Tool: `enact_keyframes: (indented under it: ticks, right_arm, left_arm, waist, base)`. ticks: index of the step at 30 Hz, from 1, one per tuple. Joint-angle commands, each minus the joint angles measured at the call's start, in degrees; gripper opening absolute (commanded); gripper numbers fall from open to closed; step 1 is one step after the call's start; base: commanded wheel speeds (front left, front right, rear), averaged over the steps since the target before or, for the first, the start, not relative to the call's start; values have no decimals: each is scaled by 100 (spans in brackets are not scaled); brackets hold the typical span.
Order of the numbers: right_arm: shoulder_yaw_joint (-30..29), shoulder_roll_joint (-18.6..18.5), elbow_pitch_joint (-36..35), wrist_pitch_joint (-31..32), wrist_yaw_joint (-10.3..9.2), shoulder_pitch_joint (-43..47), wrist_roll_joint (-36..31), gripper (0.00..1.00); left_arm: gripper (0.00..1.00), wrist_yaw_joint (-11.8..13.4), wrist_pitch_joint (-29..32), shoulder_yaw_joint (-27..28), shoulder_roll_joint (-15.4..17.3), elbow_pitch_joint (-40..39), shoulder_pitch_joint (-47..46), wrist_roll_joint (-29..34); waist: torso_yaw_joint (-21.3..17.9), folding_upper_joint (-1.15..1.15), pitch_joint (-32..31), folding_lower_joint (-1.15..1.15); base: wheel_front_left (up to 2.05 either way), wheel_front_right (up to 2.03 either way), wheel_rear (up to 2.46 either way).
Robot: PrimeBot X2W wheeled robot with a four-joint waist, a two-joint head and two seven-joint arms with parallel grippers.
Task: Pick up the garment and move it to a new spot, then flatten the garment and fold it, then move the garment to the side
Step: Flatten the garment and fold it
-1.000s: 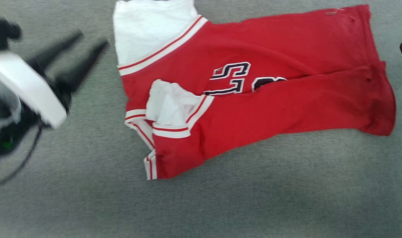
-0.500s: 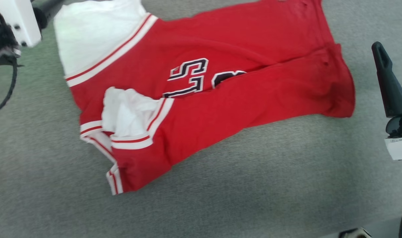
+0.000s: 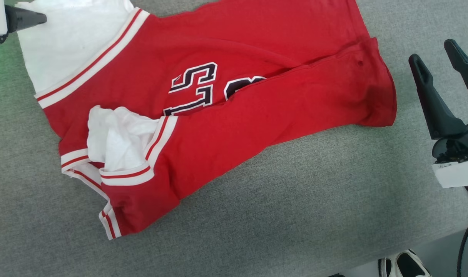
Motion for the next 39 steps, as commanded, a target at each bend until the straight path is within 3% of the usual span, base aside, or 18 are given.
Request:
enact_keyframes:
  ticks: [1, 6, 7, 8, 9, 10, 17, 23, 25, 30, 39]
  right_arm:
    - [39, -12, -9, 20, 1, -73, 34, 100]
    - [22, -42, -18, 71, 1, -98, 32, 100]
    - [20, -58, -24, 87, 1, -106, 23, 100]
    - [7, -67, -24, 97, 1, -111, 23, 100]
    - [-3, -79, -29, 133, 1, -127, 24, 100]
    - [6, -95, -38, 157, 1, -153, 26, 100]
    - [186, -355, -41, 616, 1, -527, 64, 100]
    - [503, -723, 297, 1611, 1, -1223, 281, 100]
    - [689, -931, 731, 2481, 1, -1808, 503, 100]
    - [916, -1150, 1555, 3819, 1, -2917, 818, 100]
    - [779, -787, 3296, 5242, -1, -4502, 794, 100]
  left_arm:
    - [100, -105, 94, -47, -20, 34, -42, -46]
    - [100, -275, 210, 90, -145, 125, 128, -371]
    - [72, -321, 228, 116, -164, 119, 145, -438]
    - [36, -351, 268, 130, -185, 120, 179, -492]
    - [10, -394, 281, 147, -202, 105, 183, -507]
    - [0, -406, 271, 188, -220, 108, 196, -572]
    - [0, -491, 193, 276, -313, 85, 93, -616]
    - [0, -549, 94, 298, -359, 78, -126, -492]
    - [0, -617, 25, 300, -475, 24, -228, -422]
    - [0, -738, -64, 306, -614, -131, -333, -366]
    - [0, -800, -172, 420, -801, -267, -423, -502]
  waist:
    - [-36, 0, 39, 0]
    - [-17, 0, 86, 0]
    - [-4, 0, 92, 0]
    - [12, 0, 95, 0]
    - [28, 0, 100, 0]
    - [42, 0, 103, 0]
    - [135, 0, 184, 0]
    - [261, 0, 324, 0]
    - [424, 0, 404, 0]
    - [745, 0, 556, 0]
    - [1171, 0, 804, 0]
  base:
    - [0, 0, 0]
    - [0, 0, 0]
    - [0, 0, 0]
    - [0, 0, 0]
    - [0, 0, 0]
    - [0, 0, 0]
    - [0, 0, 0]
    - [0, 0, 0]
    - [0, 0, 0]
    - [0, 0, 0]
    - [0, 0, 0]
